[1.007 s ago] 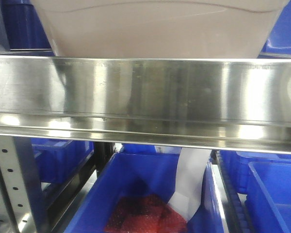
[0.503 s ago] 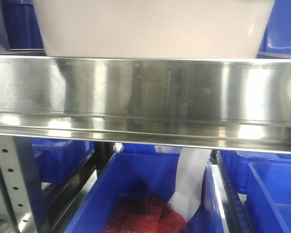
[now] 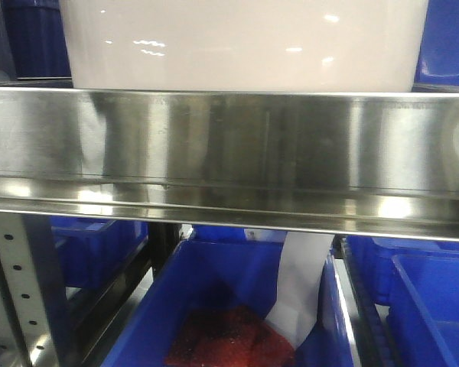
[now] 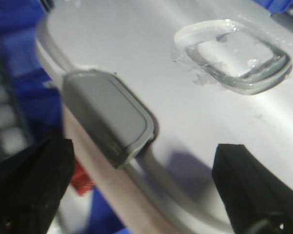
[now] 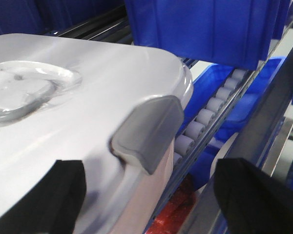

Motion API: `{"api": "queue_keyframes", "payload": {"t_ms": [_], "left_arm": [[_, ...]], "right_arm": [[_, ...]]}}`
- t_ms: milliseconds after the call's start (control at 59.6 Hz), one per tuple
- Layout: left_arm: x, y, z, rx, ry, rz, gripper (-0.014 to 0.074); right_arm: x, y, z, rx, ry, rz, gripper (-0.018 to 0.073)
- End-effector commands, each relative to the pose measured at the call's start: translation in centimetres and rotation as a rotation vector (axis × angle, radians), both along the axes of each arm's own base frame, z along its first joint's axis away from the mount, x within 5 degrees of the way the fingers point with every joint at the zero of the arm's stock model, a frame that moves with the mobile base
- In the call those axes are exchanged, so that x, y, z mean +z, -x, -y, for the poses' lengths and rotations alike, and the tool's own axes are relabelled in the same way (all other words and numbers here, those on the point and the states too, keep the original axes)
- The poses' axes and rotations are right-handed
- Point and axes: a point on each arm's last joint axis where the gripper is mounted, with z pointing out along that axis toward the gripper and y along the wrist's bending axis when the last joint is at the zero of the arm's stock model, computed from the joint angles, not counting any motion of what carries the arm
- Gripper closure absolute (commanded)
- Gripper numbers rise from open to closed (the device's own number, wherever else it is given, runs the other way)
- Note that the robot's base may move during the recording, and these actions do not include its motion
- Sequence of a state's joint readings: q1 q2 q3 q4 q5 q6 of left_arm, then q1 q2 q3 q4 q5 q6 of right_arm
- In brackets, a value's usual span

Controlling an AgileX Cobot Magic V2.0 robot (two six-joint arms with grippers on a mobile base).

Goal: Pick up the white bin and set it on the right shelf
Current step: 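Open both grippers and release the bin on the shelf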

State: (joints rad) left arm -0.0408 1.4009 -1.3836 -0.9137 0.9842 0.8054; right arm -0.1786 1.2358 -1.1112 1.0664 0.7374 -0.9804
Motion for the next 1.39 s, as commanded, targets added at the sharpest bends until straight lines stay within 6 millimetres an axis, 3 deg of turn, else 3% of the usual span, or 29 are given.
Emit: {"api": "queue_keyframes", "payload": {"t_ms": [0, 134, 235, 336, 453, 503, 705, 839, 940, 1107, 1376], "left_arm": [[3.8, 1.9, -0.1, 0.018, 0.002, 0.137, 0.0123], [5.5, 3.7, -0.6, 0.043, -0.057, 0.177, 0.0131], [6.6, 6.0, -0.6, 0.023, -0.059, 0.192, 0.0223], [7.3, 8.1, -0.4, -0.025, -0.072, 0.194, 0.0390], [7.9, 10.2, -0.4, -0.057, -0.088, 0.206, 0.0659], [8.2, 10.8, -0.5, -0.052, -0.088, 0.211, 0.0738], [8.0, 11.9, -1.9, 0.110, -0.181, 0.157, 0.0715], [7.3, 11.9, -3.9, 0.324, -0.296, 0.084, 0.0715], [6.6, 12.3, -4.6, 0.389, -0.340, 0.086, 0.0715], [3.9, 13.6, -4.6, 0.420, -0.283, 0.139, 0.0715], [-2.2, 18.6, -5.1, 0.510, -0.159, 0.417, 0.0715]], "right_arm": [[3.0, 1.4, -0.1, -0.025, 0.010, 0.118, -0.0075], [4.2, 3.1, -0.5, -0.003, 0.019, 0.160, -0.0069], [5.2, 4.8, -1.1, 0.026, 0.007, 0.181, 0.0020], [6.0, 6.6, -1.6, 0.047, -0.007, 0.198, 0.0210], [7.1, 8.9, -2.1, 0.052, -0.022, 0.228, 0.0522], [7.4, 9.6, -2.1, 0.040, -0.025, 0.234, 0.0489], [7.3, 12.1, -1.7, -0.067, 0.028, 0.189, 0.0484], [5.6, 14.1, -0.9, -0.185, 0.095, 0.120, 0.0484], [3.9, 15.6, -0.4, -0.276, 0.133, 0.081, 0.0484], [1.4, 18.5, -0.1, -0.364, 0.171, 0.099, 0.0484], [-2.6, 23.3, -0.4, -0.449, 0.146, 0.367, 0.0484]]}}
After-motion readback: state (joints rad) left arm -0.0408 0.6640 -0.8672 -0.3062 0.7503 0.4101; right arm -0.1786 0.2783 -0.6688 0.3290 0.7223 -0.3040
